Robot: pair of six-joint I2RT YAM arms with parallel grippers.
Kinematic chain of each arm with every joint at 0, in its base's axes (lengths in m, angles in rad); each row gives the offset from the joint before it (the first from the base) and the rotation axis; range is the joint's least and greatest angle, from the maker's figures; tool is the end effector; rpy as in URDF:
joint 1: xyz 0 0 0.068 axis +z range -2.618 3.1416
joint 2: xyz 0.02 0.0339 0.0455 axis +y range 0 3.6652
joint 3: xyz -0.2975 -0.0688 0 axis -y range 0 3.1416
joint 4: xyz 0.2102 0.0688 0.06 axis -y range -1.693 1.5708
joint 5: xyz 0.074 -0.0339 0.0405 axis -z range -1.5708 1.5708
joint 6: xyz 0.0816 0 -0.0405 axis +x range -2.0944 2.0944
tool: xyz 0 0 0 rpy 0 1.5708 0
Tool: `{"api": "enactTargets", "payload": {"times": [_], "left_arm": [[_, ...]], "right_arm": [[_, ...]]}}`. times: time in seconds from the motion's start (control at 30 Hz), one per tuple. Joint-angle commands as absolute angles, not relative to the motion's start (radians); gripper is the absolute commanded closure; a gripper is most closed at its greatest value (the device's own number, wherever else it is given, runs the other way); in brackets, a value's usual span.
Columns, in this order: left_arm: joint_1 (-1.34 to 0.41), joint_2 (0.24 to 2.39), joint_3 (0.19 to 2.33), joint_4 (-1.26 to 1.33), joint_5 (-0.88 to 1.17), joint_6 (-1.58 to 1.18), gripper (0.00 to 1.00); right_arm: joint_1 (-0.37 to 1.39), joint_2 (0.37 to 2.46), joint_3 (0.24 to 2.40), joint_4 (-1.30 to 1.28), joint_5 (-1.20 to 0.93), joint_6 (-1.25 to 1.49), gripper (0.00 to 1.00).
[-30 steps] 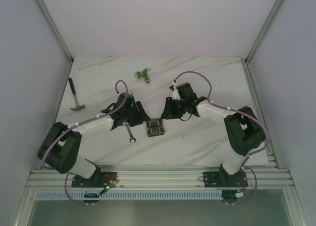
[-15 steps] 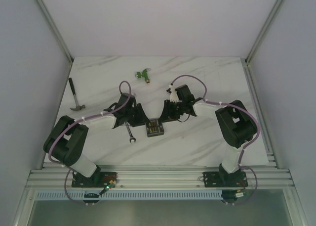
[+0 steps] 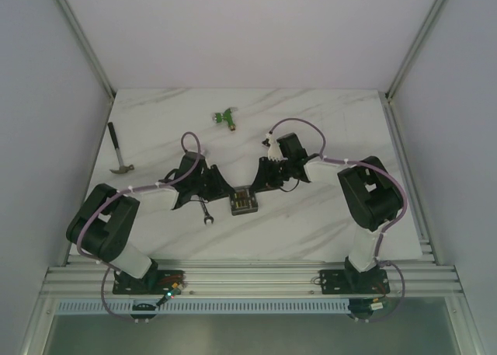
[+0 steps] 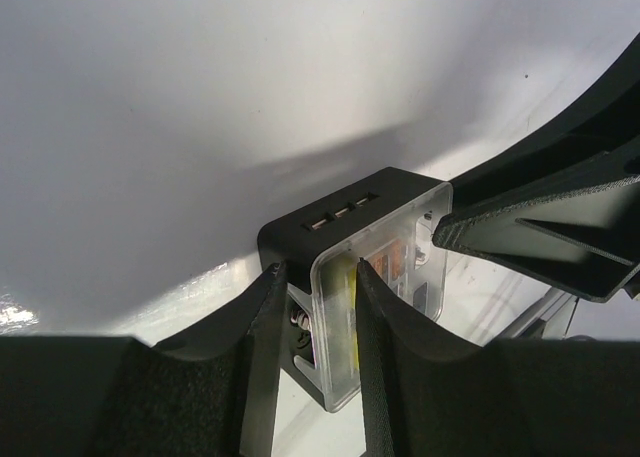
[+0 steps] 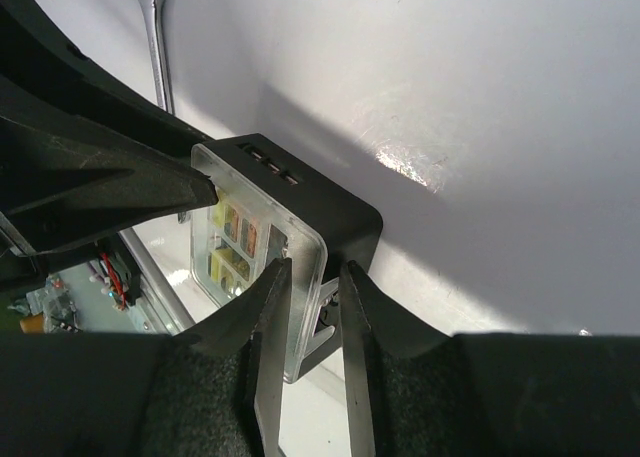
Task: Snap on the fuse box
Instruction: Close the fuse box cover on the fuse box base, then reset both arms
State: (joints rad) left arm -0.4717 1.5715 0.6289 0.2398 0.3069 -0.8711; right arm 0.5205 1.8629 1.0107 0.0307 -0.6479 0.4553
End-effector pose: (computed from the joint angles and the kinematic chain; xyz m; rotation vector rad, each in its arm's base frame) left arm 0.2633 -0.1620 0.1781 -0.3145 2.4412 -1.0051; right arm 0.3086 0.2337 0.1779 -0.4131 2.4979 1.2072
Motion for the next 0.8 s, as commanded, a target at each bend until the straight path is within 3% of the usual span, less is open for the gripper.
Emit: {"api": "enactTargets", "payload": {"times": [0.0,0.17,0.33,0.4,0.77], "left_arm": [[-0.545,1.659,0.571,0.153,0.294,-0.878,0.69],[-0.601,1.616,0.630,0.153,0.295,-0.908,0.69],[-0.673,1.568,0.671,0.152,0.281,-0.945,0.66],[-0.676,1.516,0.662,0.145,0.249,-0.952,0.63],[-0.578,1.186,0.671,-0.096,-0.170,-0.822,0.04]], "right_arm": [[0.573,1.946,0.991,-0.051,-0.553,0.400,0.75],[0.572,1.876,1.021,-0.055,-0.534,0.397,0.76],[0.560,1.762,0.988,-0.070,-0.415,0.394,0.67],[0.544,1.681,0.956,-0.072,-0.357,0.394,0.59],[0.349,1.273,0.767,-0.045,0.135,0.313,0.07]]}}
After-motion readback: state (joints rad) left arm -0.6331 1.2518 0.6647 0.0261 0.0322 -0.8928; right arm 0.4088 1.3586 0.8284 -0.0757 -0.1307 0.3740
